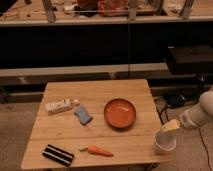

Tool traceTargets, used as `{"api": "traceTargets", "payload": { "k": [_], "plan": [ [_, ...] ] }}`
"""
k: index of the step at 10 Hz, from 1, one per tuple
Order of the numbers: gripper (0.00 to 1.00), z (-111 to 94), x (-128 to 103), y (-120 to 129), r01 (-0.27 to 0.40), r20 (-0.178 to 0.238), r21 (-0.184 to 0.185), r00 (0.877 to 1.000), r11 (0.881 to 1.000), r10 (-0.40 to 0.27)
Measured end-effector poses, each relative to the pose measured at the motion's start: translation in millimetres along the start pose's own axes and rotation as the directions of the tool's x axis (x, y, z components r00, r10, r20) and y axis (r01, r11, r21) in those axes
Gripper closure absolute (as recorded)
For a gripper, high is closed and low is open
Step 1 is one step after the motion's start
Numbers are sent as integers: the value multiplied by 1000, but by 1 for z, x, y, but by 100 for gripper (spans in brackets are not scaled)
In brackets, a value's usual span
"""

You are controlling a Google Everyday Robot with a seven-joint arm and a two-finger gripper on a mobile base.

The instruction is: Place the ceramic cup in the ceramic bowl

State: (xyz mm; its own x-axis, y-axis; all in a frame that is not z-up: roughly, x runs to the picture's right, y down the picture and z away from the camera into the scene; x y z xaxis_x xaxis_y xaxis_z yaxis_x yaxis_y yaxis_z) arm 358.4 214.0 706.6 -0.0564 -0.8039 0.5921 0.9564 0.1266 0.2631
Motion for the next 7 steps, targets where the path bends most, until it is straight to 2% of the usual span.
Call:
{"api": "traceTargets", "payload": {
  "k": [4,7],
  "plan": [
    [20,0,-14,7,-22,4,-7,1000,1000,22],
    [20,12,-20,0,-14,-11,-17,1000,1000,14]
  ]
}}
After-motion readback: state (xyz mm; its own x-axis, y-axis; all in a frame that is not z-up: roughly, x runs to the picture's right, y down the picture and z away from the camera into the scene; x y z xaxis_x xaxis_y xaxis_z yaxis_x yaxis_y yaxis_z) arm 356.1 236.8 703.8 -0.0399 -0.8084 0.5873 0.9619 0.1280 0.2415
